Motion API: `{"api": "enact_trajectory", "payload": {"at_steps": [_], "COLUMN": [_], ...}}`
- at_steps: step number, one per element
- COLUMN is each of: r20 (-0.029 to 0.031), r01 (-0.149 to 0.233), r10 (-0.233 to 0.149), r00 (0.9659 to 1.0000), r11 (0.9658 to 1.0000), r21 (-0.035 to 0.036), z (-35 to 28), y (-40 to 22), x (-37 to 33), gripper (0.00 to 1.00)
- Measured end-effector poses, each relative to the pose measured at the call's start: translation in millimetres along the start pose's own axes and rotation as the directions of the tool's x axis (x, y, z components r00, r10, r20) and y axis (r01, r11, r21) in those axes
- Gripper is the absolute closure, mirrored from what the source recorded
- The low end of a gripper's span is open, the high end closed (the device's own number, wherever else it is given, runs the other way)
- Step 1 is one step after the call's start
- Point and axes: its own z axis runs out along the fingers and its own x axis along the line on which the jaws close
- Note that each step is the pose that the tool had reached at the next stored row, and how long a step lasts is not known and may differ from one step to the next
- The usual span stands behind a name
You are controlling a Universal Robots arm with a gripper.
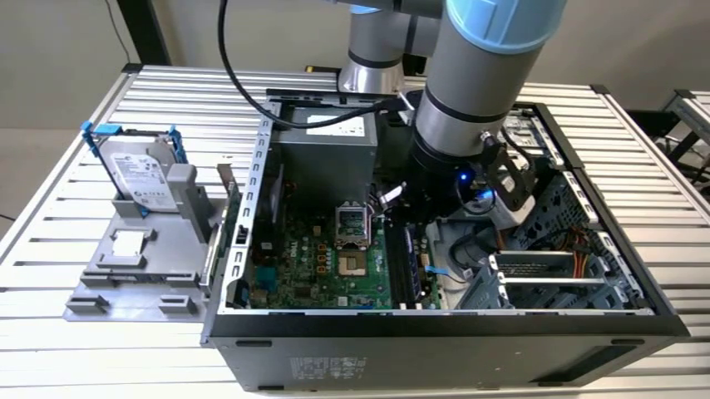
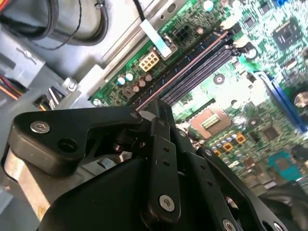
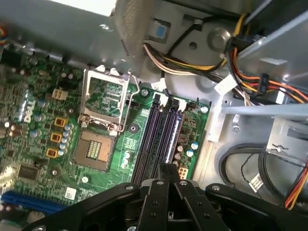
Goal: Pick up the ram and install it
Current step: 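Press down the ram until it locks into place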
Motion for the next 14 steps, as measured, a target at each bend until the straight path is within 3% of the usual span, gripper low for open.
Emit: {"api": "enact_trajectory", "payload": {"at_steps": [4, 7, 10, 14], "r20": [-0.0037, -0.0065, -0.0092, -0.0121], "r01": [0.073, 0.127, 0.181, 0.251], "r10": [-0.073, -0.127, -0.181, -0.251], "r00": [0.9973, 0.9919, 0.9835, 0.9678], "r11": [0.9973, 0.9919, 0.9835, 0.9679], "r21": [-0.0017, -0.0030, -0.0046, -0.0067], "z": [0.0, 0.0, 0.0, 0.0], "y": [0.0, 0.0, 0.0, 0.0], "x": [0.0, 0.0, 0.0, 0.0], "gripper": [1.00, 1.00, 1.00, 1.00]}}
